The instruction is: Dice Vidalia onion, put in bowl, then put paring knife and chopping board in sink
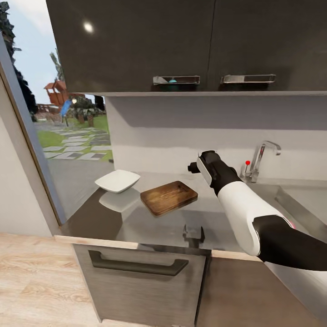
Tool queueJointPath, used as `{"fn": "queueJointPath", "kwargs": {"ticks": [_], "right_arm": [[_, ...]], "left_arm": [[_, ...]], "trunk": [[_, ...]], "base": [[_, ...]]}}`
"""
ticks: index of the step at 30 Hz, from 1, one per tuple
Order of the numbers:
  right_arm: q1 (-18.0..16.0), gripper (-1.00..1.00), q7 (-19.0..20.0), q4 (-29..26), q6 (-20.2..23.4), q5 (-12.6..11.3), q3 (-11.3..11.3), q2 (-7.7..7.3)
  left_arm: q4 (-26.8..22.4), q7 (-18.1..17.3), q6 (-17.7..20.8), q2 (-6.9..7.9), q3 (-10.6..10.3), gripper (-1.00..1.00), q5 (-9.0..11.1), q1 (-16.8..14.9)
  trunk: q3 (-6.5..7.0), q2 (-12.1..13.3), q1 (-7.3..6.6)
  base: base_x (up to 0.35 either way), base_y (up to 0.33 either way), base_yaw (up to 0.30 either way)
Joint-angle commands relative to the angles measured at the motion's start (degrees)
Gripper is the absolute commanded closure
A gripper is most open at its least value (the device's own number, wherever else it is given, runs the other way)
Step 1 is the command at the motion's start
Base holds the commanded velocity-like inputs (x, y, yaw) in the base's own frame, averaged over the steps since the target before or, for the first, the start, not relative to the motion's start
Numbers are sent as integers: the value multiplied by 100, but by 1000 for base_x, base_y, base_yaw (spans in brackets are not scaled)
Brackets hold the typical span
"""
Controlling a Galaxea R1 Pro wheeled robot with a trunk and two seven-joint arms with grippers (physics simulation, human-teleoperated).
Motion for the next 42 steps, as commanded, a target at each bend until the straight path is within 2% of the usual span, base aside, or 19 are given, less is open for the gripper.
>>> {"fn": "queueJointPath", "kwargs": {"ticks": [1,11,24,31,42], "right_arm": [[-5,-100,-20,-5,32,-4,25,-2],[-6,-100,-20,98,32,-3,25,-3],[-3,-100,-20,110,32,3,25,-5],[-3,-100,-20,158,32,7,23,-9],[6,-100,-20,244,27,13,19,-26]], "left_arm": [[-6,-3,-8,0,1,-100,21,2],[-6,-2,5,0,1,-100,28,3],[-6,-5,-6,2,1,-100,21,1],[21,-5,-8,0,1,-100,20,2],[38,-5,-9,0,0,-100,20,0]], "trunk": [[-14,-3,0],[-104,-3,0],[-193,-3,0],[-204,-3,0],[-294,-3,0]], "base": [[0,0,0],[11,0,0],[176,0,0],[17,0,0],[1,0,0]]}}
